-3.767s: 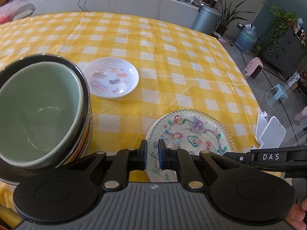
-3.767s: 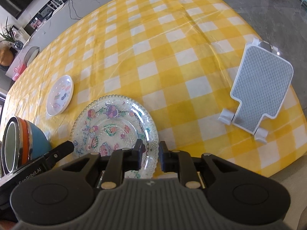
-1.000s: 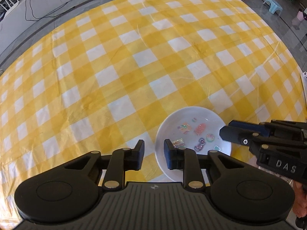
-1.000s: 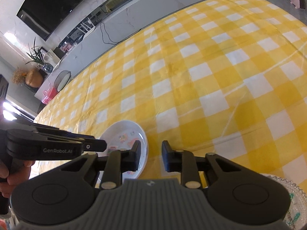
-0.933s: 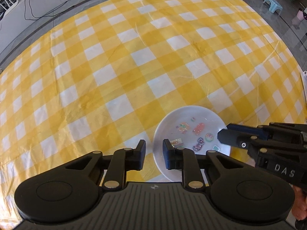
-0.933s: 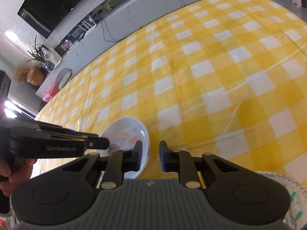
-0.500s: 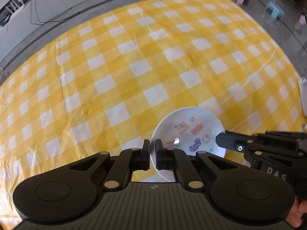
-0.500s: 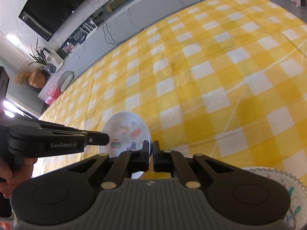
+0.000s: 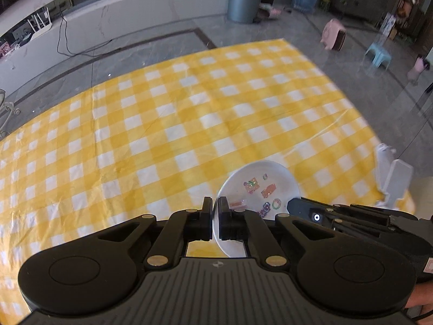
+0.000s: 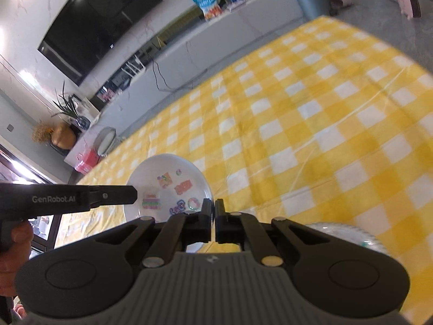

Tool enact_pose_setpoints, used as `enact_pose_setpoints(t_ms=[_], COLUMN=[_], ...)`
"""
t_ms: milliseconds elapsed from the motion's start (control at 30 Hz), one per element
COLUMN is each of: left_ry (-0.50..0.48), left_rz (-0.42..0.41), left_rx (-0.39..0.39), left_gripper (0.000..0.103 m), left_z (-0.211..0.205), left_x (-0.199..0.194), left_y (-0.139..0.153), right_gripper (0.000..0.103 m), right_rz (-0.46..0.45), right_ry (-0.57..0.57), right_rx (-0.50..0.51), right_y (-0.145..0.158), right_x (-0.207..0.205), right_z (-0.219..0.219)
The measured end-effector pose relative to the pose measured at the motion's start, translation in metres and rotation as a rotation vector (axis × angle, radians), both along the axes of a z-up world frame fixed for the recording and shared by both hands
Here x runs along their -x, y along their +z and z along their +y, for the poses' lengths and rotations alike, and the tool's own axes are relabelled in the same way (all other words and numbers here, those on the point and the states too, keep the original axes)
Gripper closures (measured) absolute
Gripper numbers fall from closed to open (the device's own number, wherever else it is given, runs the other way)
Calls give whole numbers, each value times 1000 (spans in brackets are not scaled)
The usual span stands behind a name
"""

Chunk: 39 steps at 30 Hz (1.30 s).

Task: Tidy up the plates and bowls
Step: 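Carry the white plate with the left gripper and lower onto the glass plate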

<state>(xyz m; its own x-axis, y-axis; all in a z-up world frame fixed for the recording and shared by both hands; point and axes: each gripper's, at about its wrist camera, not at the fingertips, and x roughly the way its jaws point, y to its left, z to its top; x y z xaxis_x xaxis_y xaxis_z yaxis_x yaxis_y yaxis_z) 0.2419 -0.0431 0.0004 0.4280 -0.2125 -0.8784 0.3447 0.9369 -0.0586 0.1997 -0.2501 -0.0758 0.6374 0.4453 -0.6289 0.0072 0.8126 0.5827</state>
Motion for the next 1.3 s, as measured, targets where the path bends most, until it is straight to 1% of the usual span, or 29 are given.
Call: enact_pose_setpoints(t_ms=[133, 333, 500, 633, 733, 833, 967, 1133, 1300], left_ry=[3, 31, 14, 13, 29, 59, 97, 121, 131], left_rz=[-34, -48, -44, -25, -15, 7, 31, 48, 53], left_rx=[44, 143, 152, 185, 192, 205, 204, 166, 148], left_gripper=[100, 100, 100, 100, 100, 100, 100, 100, 100], left_z=[-8, -16, -30, -40, -47, -50, -54, -62, -65], left_x=[24, 52, 77, 91, 99, 100, 99, 97, 95], left_y=[13, 23, 15, 3, -8, -19, -39, -64, -79], right_gripper=[103, 102, 102, 102, 102, 102, 101, 100, 101], right_rz=[-27, -11, -24, 6, 45, 80, 124, 168, 224], right_ry=[-13, 0, 20, 6, -13, -27, -45, -62, -59], right_rx=[3, 51, 83, 65, 49, 40, 34, 61, 128], right_y=[19, 38, 44, 35, 21, 9, -3, -10, -17], right_x=[13, 29, 55, 72, 80, 83, 83, 79, 71], right_z=[-17, -34, -50, -68, -78, -83, -87, -86, -77])
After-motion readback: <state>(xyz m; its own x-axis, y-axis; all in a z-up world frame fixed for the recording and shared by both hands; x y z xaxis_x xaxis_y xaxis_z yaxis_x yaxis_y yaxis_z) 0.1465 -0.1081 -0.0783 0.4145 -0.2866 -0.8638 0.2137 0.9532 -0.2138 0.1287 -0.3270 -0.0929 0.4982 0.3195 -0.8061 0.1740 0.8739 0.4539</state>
